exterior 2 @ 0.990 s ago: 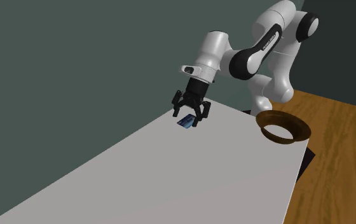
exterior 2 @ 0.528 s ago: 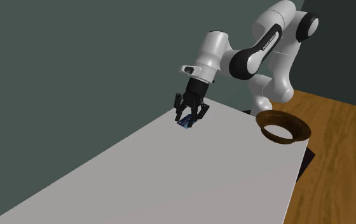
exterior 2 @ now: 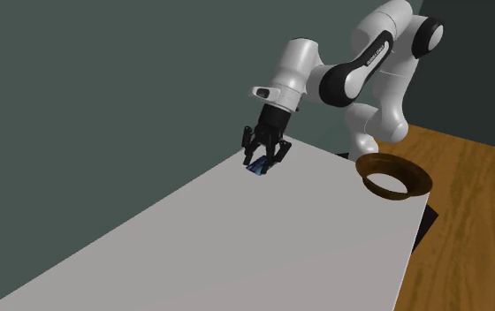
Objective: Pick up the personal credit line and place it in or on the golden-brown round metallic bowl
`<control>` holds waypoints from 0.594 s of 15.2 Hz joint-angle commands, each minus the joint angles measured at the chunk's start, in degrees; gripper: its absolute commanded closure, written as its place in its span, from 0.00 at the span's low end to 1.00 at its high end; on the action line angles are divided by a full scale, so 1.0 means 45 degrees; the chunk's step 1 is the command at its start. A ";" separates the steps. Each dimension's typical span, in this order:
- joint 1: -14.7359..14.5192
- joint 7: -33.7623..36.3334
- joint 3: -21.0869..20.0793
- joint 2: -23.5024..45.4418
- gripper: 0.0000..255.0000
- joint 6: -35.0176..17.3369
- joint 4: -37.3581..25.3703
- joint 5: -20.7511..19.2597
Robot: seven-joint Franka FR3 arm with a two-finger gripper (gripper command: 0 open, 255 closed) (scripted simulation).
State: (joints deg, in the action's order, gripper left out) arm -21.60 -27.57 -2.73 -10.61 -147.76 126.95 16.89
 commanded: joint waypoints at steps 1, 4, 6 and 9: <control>0.0037 0.0121 -0.0005 -0.0118 1.00 0.0331 -0.0214 -0.0111; 0.0088 0.0293 -0.0012 -0.0247 1.00 0.0831 -0.0594 -0.0262; 0.0118 0.0399 -0.0014 -0.0318 1.00 0.1165 -0.0861 -0.0355; 0.0159 0.0549 -0.0017 -0.0405 1.00 0.1665 -0.1282 -0.0481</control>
State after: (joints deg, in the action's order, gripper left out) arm -20.95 -25.33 -2.80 -12.34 -141.05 121.86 14.92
